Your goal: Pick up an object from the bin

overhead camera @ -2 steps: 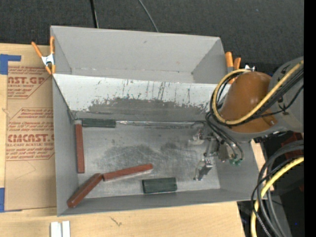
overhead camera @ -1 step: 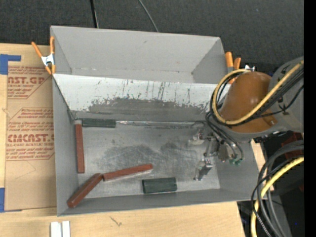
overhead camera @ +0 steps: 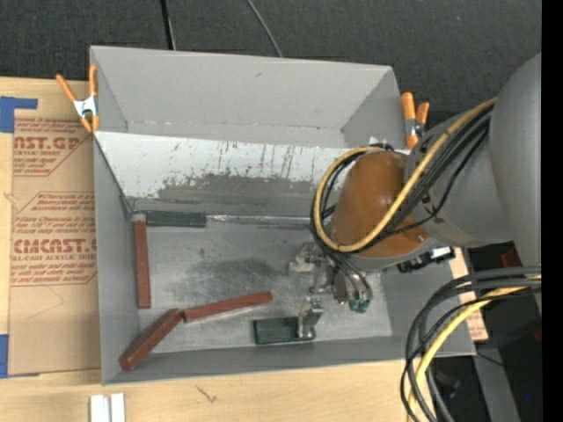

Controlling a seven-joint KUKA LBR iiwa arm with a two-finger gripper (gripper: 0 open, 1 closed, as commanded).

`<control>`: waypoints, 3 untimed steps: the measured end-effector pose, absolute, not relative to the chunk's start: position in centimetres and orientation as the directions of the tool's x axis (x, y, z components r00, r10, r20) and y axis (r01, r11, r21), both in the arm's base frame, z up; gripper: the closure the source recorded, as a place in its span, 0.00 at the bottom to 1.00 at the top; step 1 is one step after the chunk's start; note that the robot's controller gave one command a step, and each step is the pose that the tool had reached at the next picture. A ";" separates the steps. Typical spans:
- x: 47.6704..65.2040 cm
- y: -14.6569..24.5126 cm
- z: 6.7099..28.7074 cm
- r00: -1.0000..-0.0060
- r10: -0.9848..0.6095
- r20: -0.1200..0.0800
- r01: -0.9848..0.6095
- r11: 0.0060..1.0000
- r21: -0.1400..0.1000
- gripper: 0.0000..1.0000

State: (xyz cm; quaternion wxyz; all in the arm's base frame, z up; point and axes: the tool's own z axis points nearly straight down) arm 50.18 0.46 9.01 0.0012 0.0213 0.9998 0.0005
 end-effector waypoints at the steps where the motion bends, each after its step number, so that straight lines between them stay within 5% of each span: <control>1: 49.9 -0.9 8.1 -0.989 -0.150 -0.015 -0.151 0.989 0.014 1.00; 2: 49.9 -1.0 8.1 -0.988 -0.151 -0.016 -0.151 0.988 0.011 1.00; 3: 50.3 -1.7 20.6 -0.987 -0.163 -0.002 -0.163 0.987 0.000 1.00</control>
Offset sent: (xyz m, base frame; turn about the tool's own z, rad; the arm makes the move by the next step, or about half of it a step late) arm 0.0000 0.0000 0.0000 0.0000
